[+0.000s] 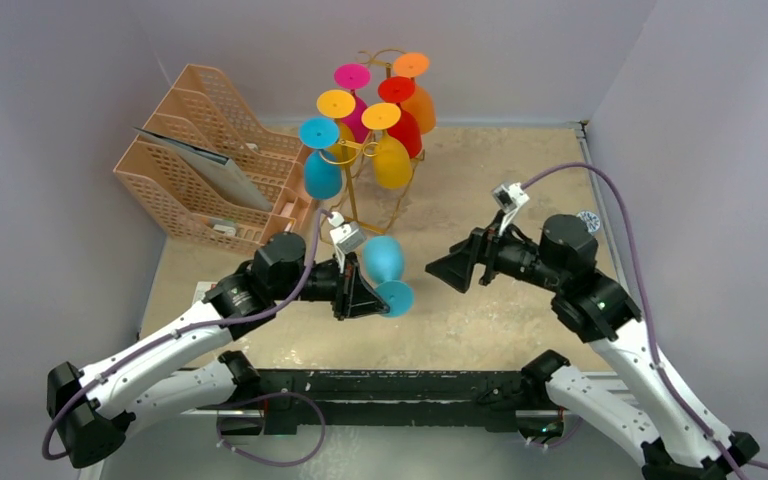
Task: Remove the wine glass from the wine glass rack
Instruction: Place the wine glass at the center of the board.
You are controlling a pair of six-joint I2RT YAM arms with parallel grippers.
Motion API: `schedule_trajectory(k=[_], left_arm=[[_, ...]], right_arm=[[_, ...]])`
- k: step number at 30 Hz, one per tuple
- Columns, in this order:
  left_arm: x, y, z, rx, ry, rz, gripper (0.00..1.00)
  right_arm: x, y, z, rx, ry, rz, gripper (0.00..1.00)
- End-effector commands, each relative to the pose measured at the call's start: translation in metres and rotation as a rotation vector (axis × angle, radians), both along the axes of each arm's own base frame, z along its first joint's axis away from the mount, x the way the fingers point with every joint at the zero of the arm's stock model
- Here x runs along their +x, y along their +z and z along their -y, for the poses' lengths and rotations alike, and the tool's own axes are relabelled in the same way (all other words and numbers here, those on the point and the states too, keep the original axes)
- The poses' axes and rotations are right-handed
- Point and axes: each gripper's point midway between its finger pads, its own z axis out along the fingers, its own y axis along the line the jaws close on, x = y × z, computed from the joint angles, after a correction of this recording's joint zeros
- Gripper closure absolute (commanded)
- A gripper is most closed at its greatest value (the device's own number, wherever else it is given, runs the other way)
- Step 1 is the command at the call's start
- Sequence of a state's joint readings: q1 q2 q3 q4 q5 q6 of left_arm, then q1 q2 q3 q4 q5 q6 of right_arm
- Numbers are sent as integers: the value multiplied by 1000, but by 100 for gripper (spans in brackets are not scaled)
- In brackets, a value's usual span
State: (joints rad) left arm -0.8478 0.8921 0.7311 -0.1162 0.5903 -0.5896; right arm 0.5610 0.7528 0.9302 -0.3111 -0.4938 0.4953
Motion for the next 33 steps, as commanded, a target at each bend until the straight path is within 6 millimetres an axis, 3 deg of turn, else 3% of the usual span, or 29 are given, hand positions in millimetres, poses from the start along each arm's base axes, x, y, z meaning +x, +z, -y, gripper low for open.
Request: schedule_trajectory(k=[1,7,12,17,23,27,33], left_arm=[[-9,-5,-13,49,-66,153,100],[-17,-22,-21,77,-133,250,100],[-13,-27,-26,71,-136,363,100],[-16,-28,-31,58,-168,471,100],[-33,-16,-22,-95,-299,611,100],[-43,-13,-21,-169,-374,724,100],[-63,-4,-28,-307,-434,862,100]], right_arm=[[25,-19,38,-130,-255,37,5],[36,-65,61,-340,-386,-159,2],[36,-83,41,-407,-280,-286,1],[35,-67,30,-335,-246,-273,1],[23,-40,9,-139,-132,-152,1],[4,-20,-12,-24,48,-186,1],[7,-10,-22,83,108,-209,1]])
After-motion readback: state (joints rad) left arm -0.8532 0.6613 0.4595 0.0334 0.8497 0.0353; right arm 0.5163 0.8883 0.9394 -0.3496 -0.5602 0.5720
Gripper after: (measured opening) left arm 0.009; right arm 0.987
